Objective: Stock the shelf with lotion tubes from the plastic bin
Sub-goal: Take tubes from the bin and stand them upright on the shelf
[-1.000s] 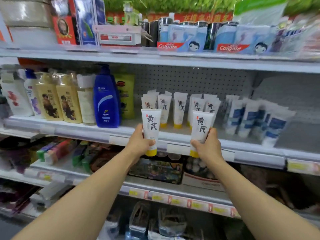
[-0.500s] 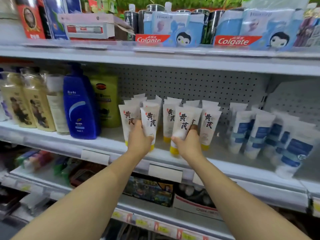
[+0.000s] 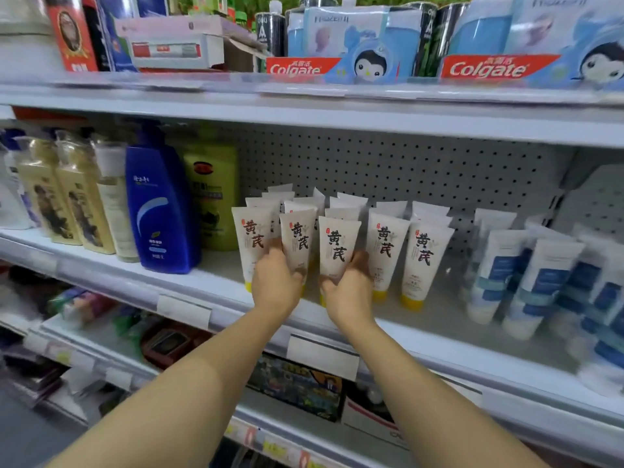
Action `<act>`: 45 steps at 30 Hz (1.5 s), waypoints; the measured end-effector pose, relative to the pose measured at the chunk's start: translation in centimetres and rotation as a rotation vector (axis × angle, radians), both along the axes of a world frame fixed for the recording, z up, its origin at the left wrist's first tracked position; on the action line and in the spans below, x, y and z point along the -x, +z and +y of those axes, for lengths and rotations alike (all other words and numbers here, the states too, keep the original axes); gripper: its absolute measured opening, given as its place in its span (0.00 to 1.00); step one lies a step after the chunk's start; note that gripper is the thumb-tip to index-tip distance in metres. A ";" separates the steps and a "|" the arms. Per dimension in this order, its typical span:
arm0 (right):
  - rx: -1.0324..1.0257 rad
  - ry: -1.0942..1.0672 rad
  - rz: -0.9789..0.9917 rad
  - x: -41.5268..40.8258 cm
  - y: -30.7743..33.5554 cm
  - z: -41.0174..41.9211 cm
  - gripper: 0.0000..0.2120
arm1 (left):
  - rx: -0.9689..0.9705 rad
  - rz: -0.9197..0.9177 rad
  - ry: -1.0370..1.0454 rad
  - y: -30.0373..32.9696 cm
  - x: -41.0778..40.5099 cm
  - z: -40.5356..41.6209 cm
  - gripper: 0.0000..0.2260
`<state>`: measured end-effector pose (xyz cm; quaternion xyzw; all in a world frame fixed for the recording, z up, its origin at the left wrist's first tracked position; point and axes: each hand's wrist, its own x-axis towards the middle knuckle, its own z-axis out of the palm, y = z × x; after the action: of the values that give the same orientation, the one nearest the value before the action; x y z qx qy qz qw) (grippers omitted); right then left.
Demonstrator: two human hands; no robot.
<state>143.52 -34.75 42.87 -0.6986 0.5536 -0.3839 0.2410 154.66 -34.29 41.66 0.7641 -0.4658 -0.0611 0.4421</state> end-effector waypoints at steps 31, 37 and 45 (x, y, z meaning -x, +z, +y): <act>-0.100 0.444 0.725 -8.8 -7.0 19.7 0.32 | -0.443 -0.185 0.116 -3.2 -15.2 24.1 0.18; -0.155 0.569 0.795 -13.2 -11.2 24.6 0.34 | -0.672 -0.106 0.126 -8.9 -19.9 32.3 0.22; -0.199 0.677 0.870 -18.8 -15.3 28.6 0.35 | -0.805 0.022 0.209 -14.9 -24.3 39.9 0.24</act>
<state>162.34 -6.14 27.59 -0.9053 0.3802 0.0928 0.1652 179.00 5.63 26.77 0.9184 -0.3199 -0.2012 0.1169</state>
